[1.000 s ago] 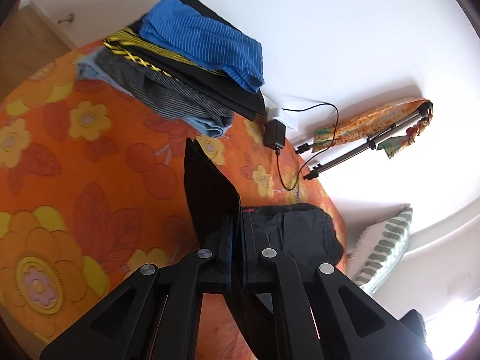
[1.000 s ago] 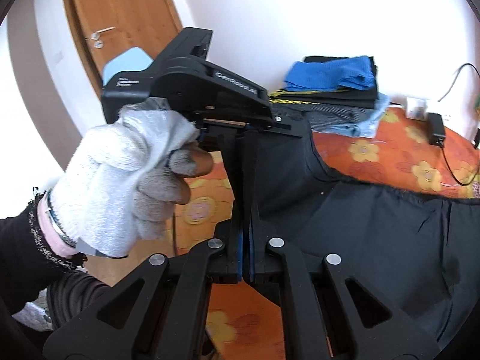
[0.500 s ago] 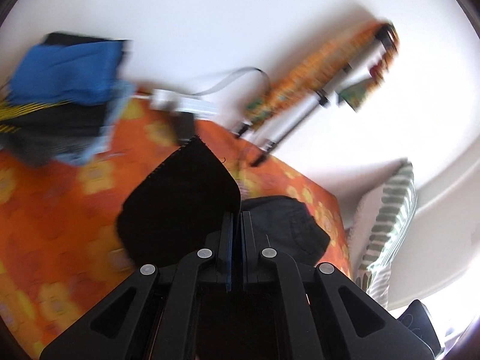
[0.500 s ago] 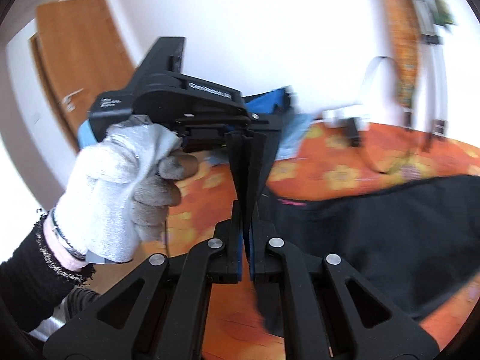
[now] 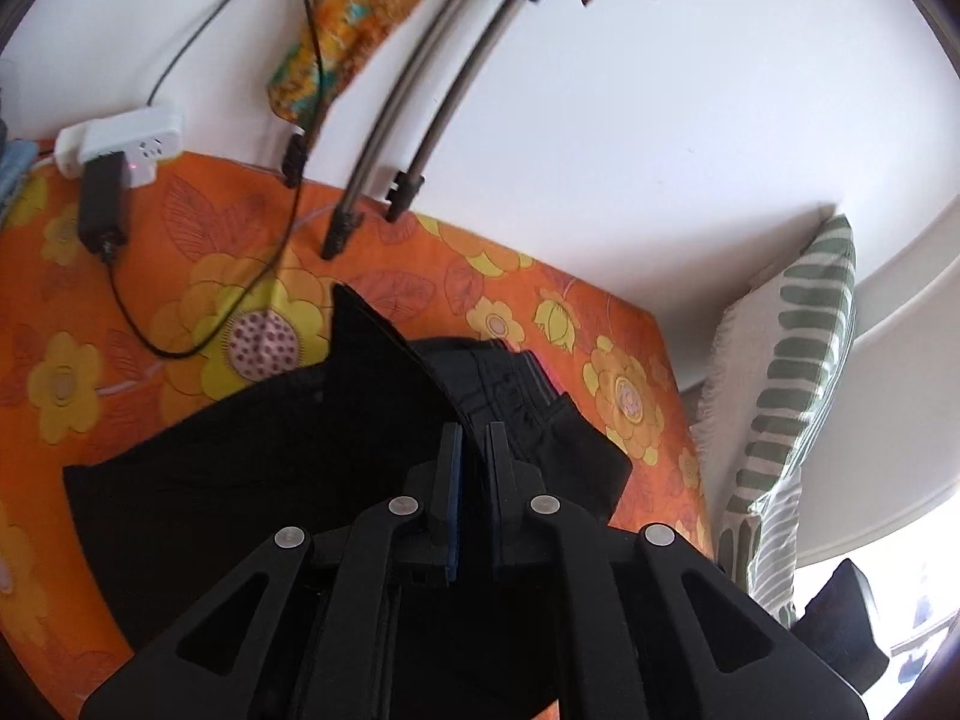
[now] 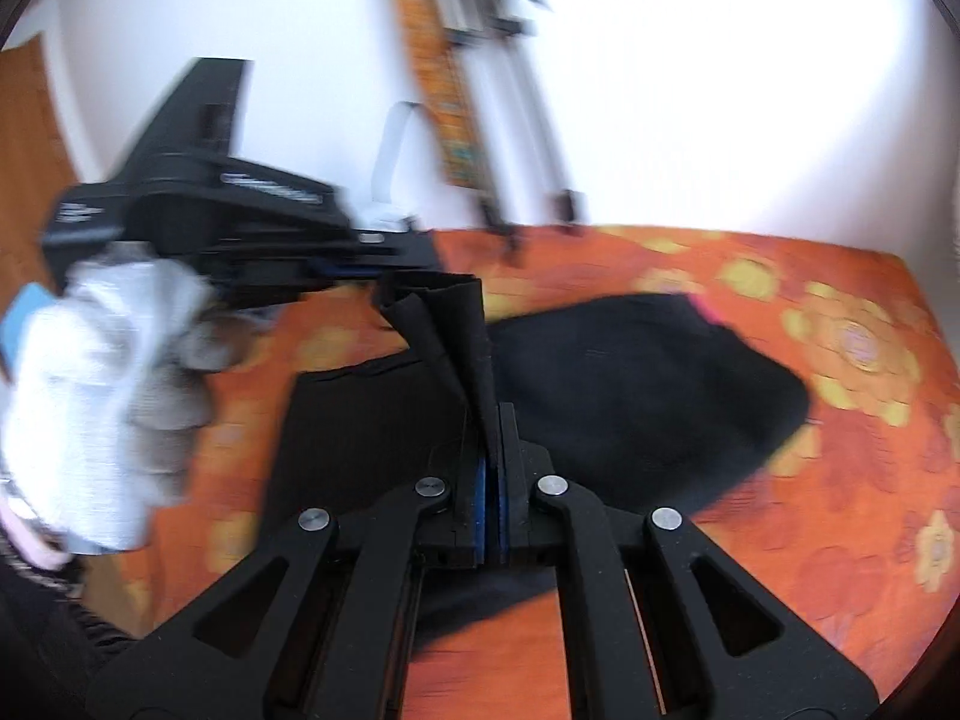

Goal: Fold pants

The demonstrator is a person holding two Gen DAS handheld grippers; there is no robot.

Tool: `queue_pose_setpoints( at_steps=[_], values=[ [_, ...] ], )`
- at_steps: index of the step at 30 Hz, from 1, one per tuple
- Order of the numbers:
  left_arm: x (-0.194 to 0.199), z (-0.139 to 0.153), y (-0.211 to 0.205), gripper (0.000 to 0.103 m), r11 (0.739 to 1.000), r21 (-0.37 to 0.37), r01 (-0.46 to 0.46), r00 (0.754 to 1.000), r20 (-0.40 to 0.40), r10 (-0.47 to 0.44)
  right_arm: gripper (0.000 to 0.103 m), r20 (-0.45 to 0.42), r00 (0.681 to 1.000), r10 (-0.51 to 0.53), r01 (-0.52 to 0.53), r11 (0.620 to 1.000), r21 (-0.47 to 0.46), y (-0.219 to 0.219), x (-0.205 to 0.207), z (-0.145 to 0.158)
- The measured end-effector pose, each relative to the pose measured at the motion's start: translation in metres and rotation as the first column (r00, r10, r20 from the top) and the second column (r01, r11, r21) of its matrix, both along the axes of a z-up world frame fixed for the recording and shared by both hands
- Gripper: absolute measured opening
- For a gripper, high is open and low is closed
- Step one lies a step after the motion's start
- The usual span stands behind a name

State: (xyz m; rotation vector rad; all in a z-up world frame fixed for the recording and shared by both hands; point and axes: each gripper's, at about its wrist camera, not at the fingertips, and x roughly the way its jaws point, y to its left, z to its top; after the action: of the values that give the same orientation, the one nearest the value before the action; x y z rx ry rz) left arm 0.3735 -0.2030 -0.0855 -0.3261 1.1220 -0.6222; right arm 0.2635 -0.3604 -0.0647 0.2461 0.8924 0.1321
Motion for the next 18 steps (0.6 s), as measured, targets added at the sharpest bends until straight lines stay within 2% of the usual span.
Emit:
queue_pose_setpoints(
  at_steps=[4, 7, 10, 12, 15, 18],
  values=[
    [-0.015, -0.001, -0.003, 0.009, 0.997, 0.052, 0.059, 0.997, 0.038, -0.061, 0.003, -0.048, 0.998, -0.032, 0.034, 0.999, 0.029, -0.03, 0.007, -0.033],
    [-0.035, -0.004, 0.013, 0.009, 0.989, 0.112, 0.093, 0.994, 0.05, -0.099, 0.003, -0.113, 0.993, -0.044, 0.055, 0.994, 0.094, -0.047, 0.012, -0.059],
    [-0.055, -0.015, 0.031, 0.009, 0.98, 0.161, 0.116, 0.992, 0.032, -0.122, 0.003, -0.123, 0.992, -0.038, 0.053, 0.992, 0.115, -0.049, 0.008, -0.065],
    [-0.065, -0.026, 0.042, 0.009, 0.977, 0.167, 0.129, 0.991, -0.002, -0.13, 0.003, -0.124, 0.991, -0.046, 0.06, 0.992, 0.115, -0.049, 0.007, -0.065],
    [-0.081, -0.042, 0.062, 0.009, 0.981, 0.146, 0.126, 0.992, -0.04, -0.121, 0.003, -0.11, 0.992, -0.066, 0.073, 0.995, 0.066, -0.045, 0.007, -0.062],
    [-0.101, -0.057, 0.067, 0.009, 0.978, 0.124, 0.17, 0.985, -0.064, -0.163, 0.003, -0.111, 0.991, -0.081, 0.085, 0.996, 0.034, -0.043, 0.006, -0.062]
  ],
)
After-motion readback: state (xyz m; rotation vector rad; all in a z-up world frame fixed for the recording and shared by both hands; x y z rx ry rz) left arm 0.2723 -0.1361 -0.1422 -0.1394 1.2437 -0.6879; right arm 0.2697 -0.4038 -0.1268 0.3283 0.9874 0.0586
